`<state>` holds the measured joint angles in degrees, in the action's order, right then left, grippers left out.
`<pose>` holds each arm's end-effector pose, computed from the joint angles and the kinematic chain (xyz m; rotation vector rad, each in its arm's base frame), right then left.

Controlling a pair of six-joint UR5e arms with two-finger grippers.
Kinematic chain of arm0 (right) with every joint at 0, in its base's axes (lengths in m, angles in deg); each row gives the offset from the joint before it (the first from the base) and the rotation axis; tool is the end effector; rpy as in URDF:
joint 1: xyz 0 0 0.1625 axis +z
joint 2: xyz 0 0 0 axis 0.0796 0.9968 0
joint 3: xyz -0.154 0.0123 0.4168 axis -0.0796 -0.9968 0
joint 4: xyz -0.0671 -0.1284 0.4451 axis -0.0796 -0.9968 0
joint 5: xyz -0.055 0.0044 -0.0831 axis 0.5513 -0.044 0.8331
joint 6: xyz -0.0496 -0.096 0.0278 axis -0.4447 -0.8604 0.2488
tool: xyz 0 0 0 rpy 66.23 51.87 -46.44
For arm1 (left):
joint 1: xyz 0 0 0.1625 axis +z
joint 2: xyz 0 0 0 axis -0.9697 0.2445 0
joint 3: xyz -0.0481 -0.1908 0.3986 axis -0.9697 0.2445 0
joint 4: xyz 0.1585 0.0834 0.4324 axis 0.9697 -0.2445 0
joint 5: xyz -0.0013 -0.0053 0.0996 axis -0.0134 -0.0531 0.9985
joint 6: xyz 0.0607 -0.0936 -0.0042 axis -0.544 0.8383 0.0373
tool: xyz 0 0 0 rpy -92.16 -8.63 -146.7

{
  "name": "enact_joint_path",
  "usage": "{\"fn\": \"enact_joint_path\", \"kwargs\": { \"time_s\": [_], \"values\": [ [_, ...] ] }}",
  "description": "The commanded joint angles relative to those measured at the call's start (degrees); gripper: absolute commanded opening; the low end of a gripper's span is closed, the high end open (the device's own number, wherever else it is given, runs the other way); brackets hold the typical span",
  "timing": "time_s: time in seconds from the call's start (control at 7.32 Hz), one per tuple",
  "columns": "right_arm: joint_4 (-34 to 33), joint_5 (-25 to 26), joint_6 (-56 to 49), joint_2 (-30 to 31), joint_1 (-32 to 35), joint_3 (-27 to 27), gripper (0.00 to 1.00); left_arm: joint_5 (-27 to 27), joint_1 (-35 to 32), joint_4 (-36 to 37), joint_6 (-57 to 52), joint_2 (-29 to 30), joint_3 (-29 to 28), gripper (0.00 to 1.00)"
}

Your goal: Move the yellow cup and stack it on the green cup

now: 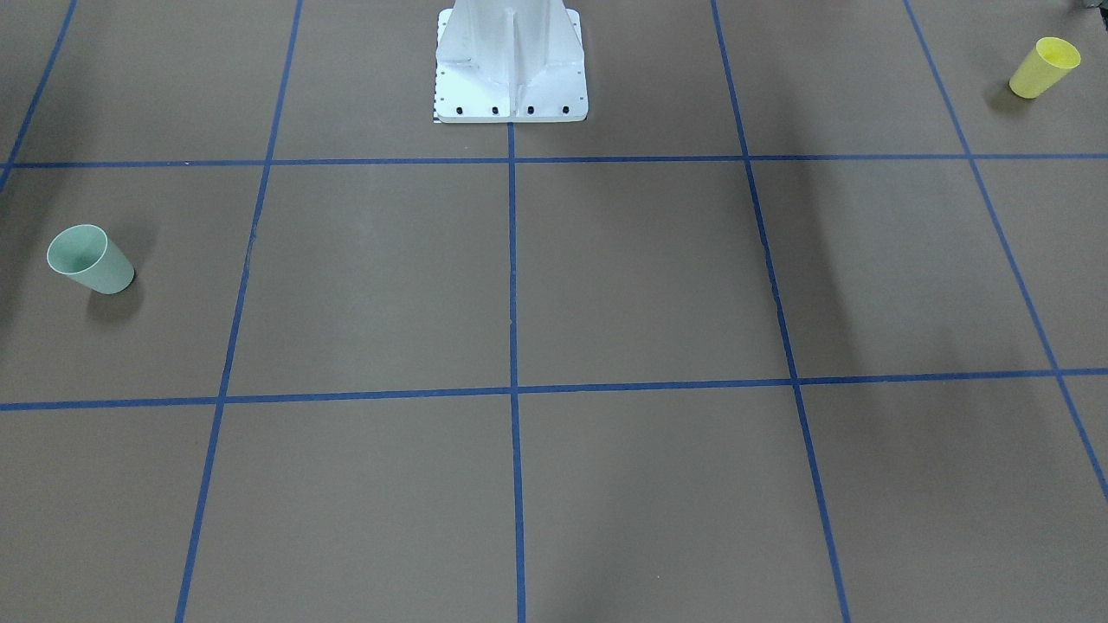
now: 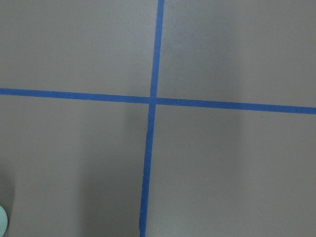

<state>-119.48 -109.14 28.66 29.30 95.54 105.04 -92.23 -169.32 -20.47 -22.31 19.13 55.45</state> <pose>0.0616 -0.4895 0.7102 0.1811 -0.8040 0.0099 -0.0841 -0.4915 0.6786 0.1332 0.7779 0.1438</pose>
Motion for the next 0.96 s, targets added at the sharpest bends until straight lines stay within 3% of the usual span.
{"fn": "enact_joint_path", "kwargs": {
  "time_s": [0.0,0.41,0.55,0.82],
  "values": [
    [0.0,0.0,0.0,0.0,0.0,0.0,1.00,0.0,0.0,-1.5,0.4,1.1,-0.1,1.00],
    [0.1,0.0,-0.1,0.1,0.0,0.0,1.00,0.4,0.0,-10.9,0.7,5.0,-1.3,1.00],
    [0.1,0.0,0.0,0.1,0.1,0.0,1.00,-0.1,-0.1,-11.4,3.8,8.2,-2.3,1.00],
    [0.2,0.0,-0.1,0.4,0.1,0.1,1.00,-0.1,0.0,-11.9,4.9,8.9,-1.6,1.00]
  ]
}}
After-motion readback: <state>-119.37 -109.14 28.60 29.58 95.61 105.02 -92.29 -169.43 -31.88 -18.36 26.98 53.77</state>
